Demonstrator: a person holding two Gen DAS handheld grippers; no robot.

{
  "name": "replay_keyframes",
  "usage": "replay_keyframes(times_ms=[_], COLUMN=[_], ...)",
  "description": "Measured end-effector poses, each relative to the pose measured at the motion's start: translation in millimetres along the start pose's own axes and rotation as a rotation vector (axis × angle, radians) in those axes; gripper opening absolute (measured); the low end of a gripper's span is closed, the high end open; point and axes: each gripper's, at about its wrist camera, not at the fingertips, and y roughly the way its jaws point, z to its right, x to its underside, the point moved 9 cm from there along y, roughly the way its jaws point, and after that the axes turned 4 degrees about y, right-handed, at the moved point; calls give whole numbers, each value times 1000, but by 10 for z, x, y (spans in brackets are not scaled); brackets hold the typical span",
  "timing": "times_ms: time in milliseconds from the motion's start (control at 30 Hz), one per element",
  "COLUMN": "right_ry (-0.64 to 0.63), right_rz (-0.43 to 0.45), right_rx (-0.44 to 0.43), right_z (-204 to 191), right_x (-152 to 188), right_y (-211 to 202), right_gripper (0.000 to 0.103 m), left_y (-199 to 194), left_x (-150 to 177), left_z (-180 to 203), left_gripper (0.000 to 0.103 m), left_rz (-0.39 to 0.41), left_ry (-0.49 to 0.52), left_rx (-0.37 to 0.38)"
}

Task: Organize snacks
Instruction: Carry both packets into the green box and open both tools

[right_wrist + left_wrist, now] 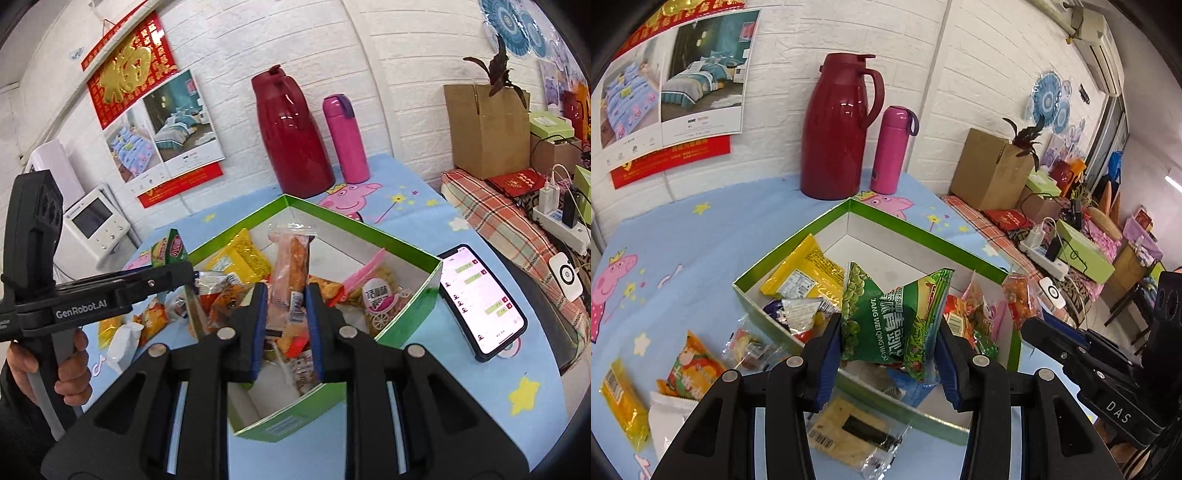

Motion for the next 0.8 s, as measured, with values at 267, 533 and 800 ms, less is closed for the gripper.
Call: replay_keyframes(times_ms=[267,533,800], right_ry=[3,-2,-27], right_rz=[11,4,33], right_rx=[32,55,-7], right_z=[276,280,-120], right_x=[20,53,115], right_y=[242,189,-110], right_gripper=[75,79,85], left_y=[434,387,-101], left_x=[-4,181,243], left_z=[-39,-173,-350], left_gripper=[80,89,102], left_rz=[-31,-38,24], left_ry=[4,-9,-46], left_rx=[-48,-88,-118])
